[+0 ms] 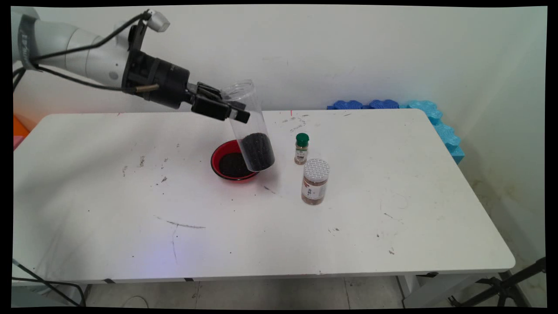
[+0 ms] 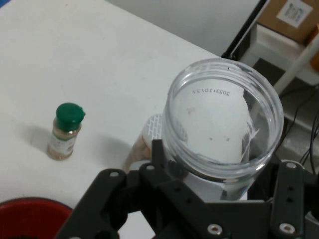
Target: Pour the black seasoning powder in the red bowl
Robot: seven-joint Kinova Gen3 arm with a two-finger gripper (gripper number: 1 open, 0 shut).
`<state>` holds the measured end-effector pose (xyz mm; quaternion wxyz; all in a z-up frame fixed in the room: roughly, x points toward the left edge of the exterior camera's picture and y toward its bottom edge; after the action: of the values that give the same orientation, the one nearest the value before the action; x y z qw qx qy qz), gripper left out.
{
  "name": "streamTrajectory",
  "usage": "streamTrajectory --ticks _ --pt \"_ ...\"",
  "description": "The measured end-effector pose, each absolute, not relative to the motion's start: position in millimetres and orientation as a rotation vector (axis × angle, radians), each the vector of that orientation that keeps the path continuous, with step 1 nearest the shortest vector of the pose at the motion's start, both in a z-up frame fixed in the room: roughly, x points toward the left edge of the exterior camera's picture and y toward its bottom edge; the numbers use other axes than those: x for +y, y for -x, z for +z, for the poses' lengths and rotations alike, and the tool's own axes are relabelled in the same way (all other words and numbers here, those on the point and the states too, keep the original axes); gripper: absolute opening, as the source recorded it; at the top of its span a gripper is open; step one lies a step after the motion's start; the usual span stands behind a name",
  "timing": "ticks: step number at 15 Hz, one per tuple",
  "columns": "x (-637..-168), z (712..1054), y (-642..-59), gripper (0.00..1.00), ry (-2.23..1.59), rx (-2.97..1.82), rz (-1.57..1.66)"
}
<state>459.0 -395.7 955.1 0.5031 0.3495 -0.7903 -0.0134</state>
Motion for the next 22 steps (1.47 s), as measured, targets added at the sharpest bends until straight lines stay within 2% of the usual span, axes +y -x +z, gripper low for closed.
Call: streamTrajectory --ticks 22 --pt "-420.3 924.0 -482.2 0.00 -1.714 -1.373 -0.543"
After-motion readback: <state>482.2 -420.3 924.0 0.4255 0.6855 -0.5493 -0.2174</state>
